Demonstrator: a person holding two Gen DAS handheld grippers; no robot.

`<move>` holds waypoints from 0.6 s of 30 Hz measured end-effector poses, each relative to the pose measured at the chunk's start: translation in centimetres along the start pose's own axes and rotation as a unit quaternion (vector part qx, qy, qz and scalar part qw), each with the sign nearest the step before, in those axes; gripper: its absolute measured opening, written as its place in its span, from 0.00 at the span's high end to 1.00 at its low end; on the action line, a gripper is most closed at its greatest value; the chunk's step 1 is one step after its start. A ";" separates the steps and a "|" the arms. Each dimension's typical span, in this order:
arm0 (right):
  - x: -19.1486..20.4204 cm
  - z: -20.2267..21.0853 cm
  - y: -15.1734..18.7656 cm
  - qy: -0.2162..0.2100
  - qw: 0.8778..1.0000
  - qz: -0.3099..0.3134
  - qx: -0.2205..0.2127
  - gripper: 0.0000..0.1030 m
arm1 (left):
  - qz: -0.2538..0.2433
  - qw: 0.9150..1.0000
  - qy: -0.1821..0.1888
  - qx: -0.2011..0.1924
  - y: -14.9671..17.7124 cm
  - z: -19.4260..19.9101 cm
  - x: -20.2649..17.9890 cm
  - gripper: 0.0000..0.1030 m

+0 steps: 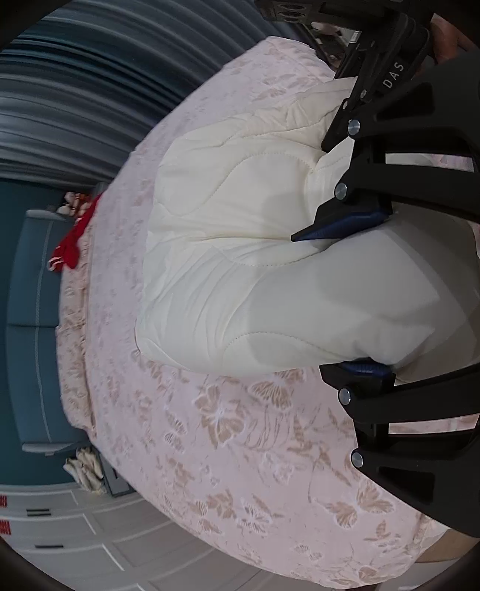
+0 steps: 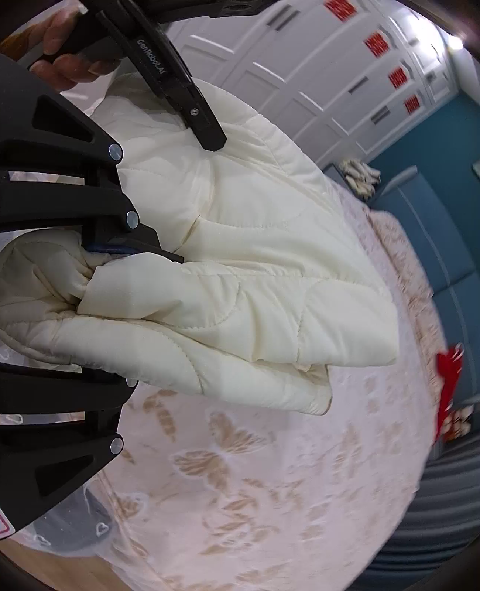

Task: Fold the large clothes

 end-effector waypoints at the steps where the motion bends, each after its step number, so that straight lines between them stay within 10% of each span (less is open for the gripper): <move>1: 0.6 0.5 0.0 0.001 1.000 0.008 -0.004 0.67 | 0.002 1.000 0.000 -0.006 0.0 0.4 0.3 0.50; 18: 12.3 2.5 -2.1 0.011 0.985 0.154 -0.073 0.71 | 0.034 0.994 -0.028 -0.100 -1.7 6.8 7.0 0.55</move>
Point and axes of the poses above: each gripper's, at about its wrist camera, not at the fingertips, and z roughly against the way its jaws point, x to its left, y to its underside, the point moved 1 cm from there along -z, roughly the way its jaws point, and after that the axes turned 5 degrees about -y, right-handed, at the moved point
